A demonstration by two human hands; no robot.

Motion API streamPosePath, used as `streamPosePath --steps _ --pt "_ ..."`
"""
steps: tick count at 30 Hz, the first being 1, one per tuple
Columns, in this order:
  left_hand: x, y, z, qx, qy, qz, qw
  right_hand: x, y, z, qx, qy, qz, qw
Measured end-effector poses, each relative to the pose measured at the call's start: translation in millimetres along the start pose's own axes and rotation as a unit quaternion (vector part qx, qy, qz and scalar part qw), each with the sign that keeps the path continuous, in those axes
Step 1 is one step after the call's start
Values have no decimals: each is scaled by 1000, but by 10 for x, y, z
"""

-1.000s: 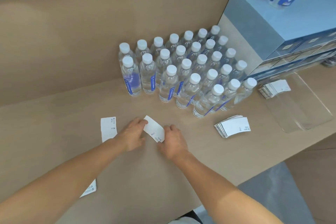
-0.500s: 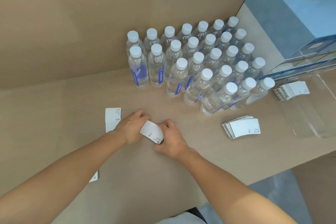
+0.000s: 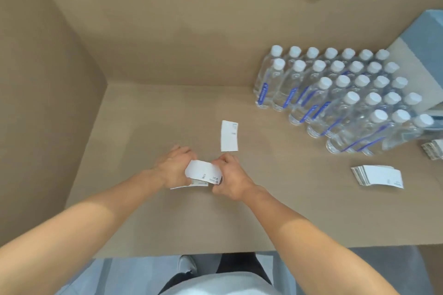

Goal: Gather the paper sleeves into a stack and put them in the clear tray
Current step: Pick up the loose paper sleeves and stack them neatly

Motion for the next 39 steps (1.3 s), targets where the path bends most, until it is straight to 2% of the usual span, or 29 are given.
streamPosePath --steps 5,11,16,24,30,33,37,39 --pt "312 -396 61 13 24 39 999 -27 -335 -262 33 -22 42 998" --pt "343 -486 -41 36 41 93 994 -188 -295 -297 90 -34 78 992" --pt "331 -514 -356 57 2 130 990 -273 -95 -433 112 -66 72 989" --pt "301 -580 -475 114 14 145 983 -310 16 -577 99 -86 58 990" --pt "314 -534 -471 114 20 165 979 -253 35 -604 147 -76 14 986" --pt "369 -520 -470 135 30 185 973 -213 -26 -578 145 -45 -15 988" --pt "472 -516 -369 189 101 236 948 -155 -126 -525 132 4 -8 991" --pt "565 -578 -308 222 124 302 919 -104 -89 -466 87 35 -63 994"
Point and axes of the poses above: each hand's wrist, its own x-axis away from the middle knuckle, its own z-axis out of the back of the hand, y = z × x, the point moved 9 cm from there along -x, towards the middle knuckle, and after that the axes turned 15 degrees about y, right-handed, at the moved point
